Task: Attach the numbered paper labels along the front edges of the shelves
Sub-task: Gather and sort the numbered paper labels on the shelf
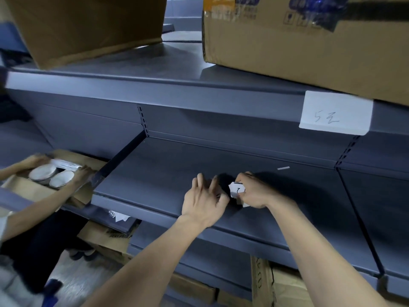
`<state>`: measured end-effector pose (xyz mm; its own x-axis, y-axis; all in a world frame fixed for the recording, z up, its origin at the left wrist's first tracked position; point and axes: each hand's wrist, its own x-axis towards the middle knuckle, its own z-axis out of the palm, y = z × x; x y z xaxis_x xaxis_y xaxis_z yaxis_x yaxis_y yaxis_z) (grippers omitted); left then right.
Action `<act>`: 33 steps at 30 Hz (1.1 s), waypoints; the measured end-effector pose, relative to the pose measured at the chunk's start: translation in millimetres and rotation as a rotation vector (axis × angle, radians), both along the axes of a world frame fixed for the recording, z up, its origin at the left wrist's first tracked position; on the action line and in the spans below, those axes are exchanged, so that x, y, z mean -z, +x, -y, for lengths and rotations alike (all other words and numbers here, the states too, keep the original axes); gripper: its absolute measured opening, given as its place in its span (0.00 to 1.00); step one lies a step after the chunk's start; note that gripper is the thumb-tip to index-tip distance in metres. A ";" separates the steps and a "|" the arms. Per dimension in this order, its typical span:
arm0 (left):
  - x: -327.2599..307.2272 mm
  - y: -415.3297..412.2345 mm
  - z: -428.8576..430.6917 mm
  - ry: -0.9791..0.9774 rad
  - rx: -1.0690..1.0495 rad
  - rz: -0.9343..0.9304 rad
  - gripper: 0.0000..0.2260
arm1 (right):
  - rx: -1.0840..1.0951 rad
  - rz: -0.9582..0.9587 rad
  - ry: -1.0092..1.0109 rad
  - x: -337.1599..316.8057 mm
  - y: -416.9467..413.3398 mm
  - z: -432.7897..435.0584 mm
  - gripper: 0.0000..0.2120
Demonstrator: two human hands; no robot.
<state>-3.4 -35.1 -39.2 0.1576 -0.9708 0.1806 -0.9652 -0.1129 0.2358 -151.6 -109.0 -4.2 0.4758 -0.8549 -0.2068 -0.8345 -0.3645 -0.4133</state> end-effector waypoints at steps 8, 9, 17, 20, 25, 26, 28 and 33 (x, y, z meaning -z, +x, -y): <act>3.7 -0.9 -1.0 -0.036 -0.024 0.026 0.22 | 0.126 0.040 -0.044 3.6 -5.9 -5.2 0.18; 2.8 -1.0 -1.7 -0.037 -0.018 0.035 0.23 | 0.151 0.078 -0.043 3.5 -8.0 -6.8 0.18; -5.8 -8.1 -10.9 -0.004 0.032 0.159 0.15 | 0.124 0.113 -0.042 6.7 -15.1 -33.1 0.12; -10.1 -11.2 -17.3 -0.006 0.015 0.132 0.10 | 0.115 0.056 -0.173 7.5 -12.6 -46.8 0.10; -11.8 -6.4 -30.9 -0.003 -0.046 0.134 0.09 | 0.080 0.016 -0.249 8.9 -9.7 -56.5 0.10; -11.8 -3.3 -35.5 -0.001 -0.061 0.146 0.11 | 0.065 0.024 -0.251 7.4 -7.6 -57.3 0.10; -11.4 6.3 -46.9 0.001 -0.097 0.172 0.13 | 0.017 0.040 -0.274 2.9 0.9 -59.6 0.09; -11.0 44.8 -100.9 0.010 -0.236 0.196 0.13 | -0.155 0.044 -0.387 -11.3 46.4 -84.3 0.09</act>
<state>41.4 65.9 -28.3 0.3424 -0.9134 0.2200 -0.9390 -0.3410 0.0456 -105.1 -24.7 7.1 0.6059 -0.7832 0.1393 -0.7423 -0.6196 -0.2551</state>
